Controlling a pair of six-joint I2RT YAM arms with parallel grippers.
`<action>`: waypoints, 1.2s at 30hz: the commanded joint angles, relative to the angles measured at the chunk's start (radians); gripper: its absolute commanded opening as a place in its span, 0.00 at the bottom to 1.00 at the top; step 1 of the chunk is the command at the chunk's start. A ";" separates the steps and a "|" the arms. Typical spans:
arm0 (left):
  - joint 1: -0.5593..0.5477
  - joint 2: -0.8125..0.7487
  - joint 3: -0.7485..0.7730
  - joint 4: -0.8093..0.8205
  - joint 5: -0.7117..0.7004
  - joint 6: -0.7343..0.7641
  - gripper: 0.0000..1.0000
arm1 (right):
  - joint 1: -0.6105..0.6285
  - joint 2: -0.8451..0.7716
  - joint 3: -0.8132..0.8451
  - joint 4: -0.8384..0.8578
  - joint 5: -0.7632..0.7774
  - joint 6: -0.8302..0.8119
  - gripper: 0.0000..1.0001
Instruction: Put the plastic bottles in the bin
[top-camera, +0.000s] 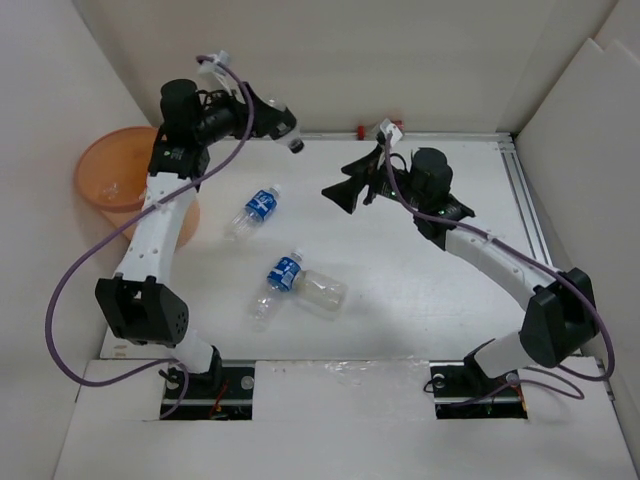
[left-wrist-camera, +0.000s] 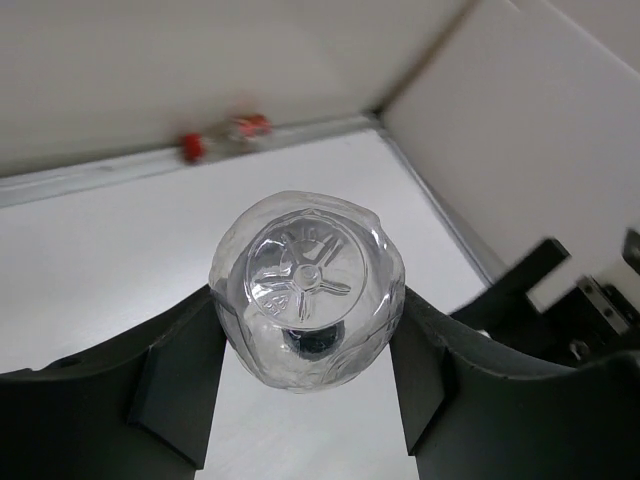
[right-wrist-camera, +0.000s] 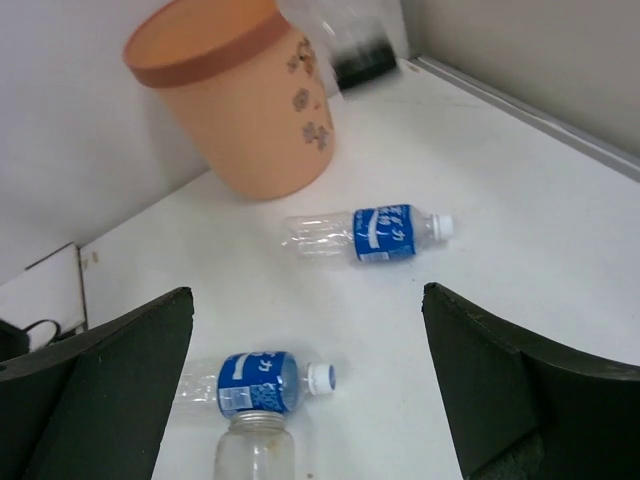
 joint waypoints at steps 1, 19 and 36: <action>0.140 -0.054 0.094 -0.110 -0.326 0.027 0.00 | -0.048 0.040 -0.001 0.044 -0.012 0.012 1.00; 0.516 -0.033 -0.024 -0.158 -0.847 -0.098 0.47 | -0.142 0.137 0.086 -0.077 0.100 0.032 1.00; 0.516 -0.110 0.045 -0.210 -0.621 -0.079 1.00 | -0.015 0.162 0.201 -0.555 0.328 -0.167 1.00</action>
